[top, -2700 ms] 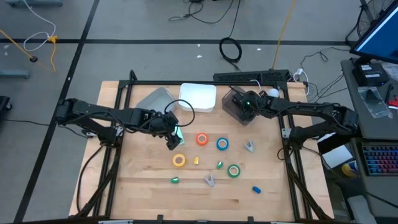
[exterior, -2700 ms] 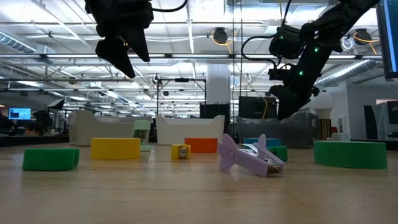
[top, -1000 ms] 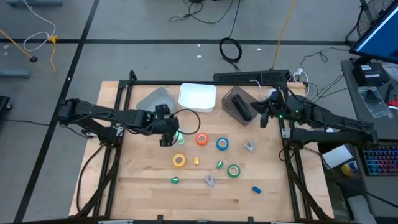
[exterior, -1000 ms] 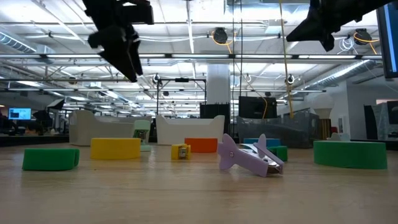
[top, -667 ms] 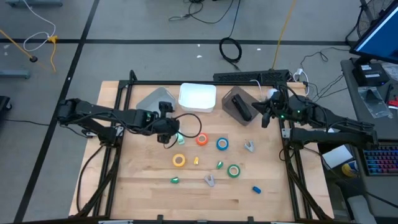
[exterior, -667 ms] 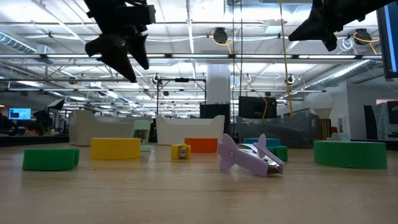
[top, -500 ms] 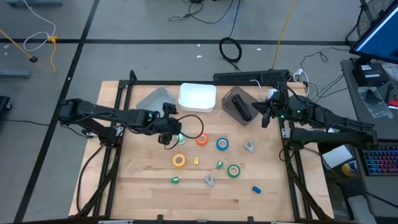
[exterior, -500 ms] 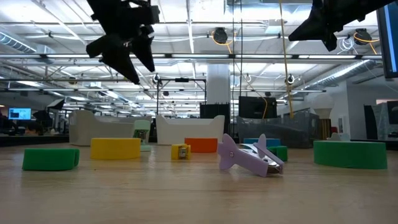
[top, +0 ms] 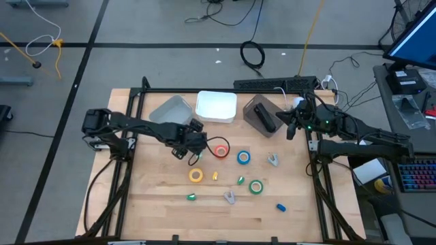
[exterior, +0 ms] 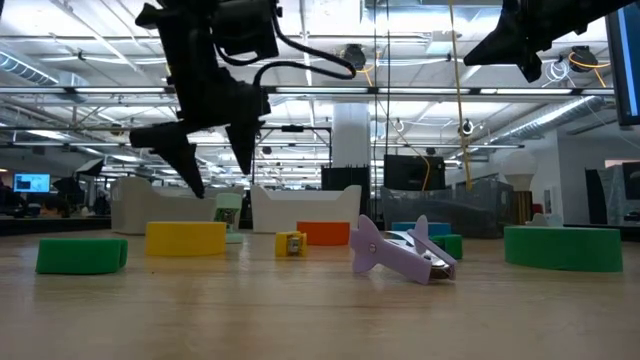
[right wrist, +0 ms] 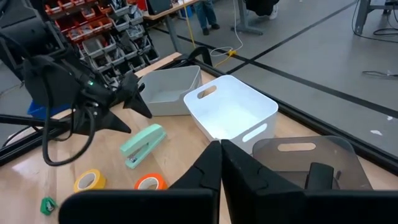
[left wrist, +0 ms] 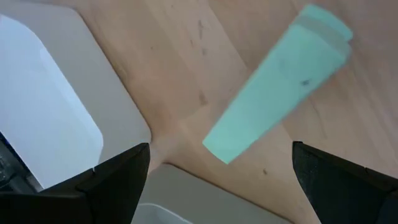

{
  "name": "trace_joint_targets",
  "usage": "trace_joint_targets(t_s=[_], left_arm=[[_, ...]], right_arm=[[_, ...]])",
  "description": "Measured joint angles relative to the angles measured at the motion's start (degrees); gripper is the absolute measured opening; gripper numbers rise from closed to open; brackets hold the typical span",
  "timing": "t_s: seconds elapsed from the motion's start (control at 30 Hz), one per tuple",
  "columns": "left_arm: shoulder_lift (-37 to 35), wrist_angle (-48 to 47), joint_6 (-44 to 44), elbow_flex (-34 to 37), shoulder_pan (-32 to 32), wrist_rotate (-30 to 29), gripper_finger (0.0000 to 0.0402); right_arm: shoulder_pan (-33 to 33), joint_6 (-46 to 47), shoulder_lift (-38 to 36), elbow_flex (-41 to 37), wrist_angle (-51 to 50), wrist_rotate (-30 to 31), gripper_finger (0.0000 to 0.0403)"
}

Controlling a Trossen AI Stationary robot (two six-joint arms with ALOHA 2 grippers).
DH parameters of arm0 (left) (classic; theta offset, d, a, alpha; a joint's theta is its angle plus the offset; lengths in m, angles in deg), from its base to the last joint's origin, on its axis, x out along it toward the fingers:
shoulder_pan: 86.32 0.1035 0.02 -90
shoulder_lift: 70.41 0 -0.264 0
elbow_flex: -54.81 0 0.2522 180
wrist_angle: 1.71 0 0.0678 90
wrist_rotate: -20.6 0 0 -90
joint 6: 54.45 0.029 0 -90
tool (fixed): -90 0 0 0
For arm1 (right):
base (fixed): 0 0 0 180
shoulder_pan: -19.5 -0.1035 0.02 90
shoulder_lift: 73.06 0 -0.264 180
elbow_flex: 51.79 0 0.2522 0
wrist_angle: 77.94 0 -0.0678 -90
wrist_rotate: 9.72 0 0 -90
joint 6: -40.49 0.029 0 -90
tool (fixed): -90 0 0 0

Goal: Pick and place Stapler, Stapler remover, tape
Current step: Put the large light green stapler into the black bin

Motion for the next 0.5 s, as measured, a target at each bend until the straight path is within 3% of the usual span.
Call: trace_joint_targets(t_s=[0.5], left_arm=[[1.0,-0.1,0.7,0.0,2.8,-0.1,0.0392]], right_arm=[[0.0,0.0,0.0,0.0,0.1,0.0,0.0001]])
